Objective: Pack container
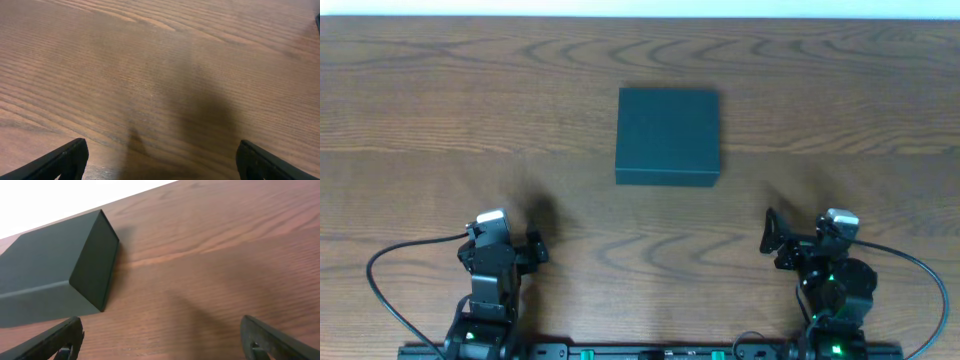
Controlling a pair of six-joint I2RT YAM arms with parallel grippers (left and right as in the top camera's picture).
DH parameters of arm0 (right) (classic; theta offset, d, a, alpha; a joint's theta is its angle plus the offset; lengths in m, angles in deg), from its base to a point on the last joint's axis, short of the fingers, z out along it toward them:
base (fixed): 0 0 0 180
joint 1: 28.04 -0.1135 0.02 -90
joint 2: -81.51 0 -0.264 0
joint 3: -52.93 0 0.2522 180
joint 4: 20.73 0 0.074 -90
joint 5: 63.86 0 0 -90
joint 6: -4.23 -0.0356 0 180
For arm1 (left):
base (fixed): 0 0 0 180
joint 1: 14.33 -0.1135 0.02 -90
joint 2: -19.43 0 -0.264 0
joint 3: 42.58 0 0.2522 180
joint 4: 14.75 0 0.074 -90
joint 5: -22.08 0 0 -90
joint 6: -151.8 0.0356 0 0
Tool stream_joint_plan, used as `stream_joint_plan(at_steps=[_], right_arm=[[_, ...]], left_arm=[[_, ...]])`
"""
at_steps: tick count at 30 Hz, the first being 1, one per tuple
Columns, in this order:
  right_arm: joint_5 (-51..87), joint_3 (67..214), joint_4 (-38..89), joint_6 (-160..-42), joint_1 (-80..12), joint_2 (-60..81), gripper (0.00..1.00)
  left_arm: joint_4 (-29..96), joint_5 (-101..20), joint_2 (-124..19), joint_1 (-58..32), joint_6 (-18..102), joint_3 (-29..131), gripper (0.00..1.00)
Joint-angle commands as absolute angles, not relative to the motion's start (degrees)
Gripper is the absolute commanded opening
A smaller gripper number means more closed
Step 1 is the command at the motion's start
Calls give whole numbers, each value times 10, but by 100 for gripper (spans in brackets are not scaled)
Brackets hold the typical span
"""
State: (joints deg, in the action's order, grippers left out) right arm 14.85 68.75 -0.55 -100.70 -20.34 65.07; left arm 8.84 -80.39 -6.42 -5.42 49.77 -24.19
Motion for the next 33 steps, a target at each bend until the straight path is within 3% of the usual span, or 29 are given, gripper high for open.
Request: stream_joint_plan(at_steps=[1,9,14,33], right_arm=[[154,684,-5,-1014,-202,671,99],[154,684,-5,-1014,-243,810,99],[152,684,-8,-1014,-284,809,99],[152,684,-8,-1014,-259,812,99]], left_arm=[[116,-818,-62,-53,498,-248,95],[115,-814,95,-69,498,-248,95],[115,-814,186,-122,498,-248,95],[114,-814,192,-138,498,-249,95]])
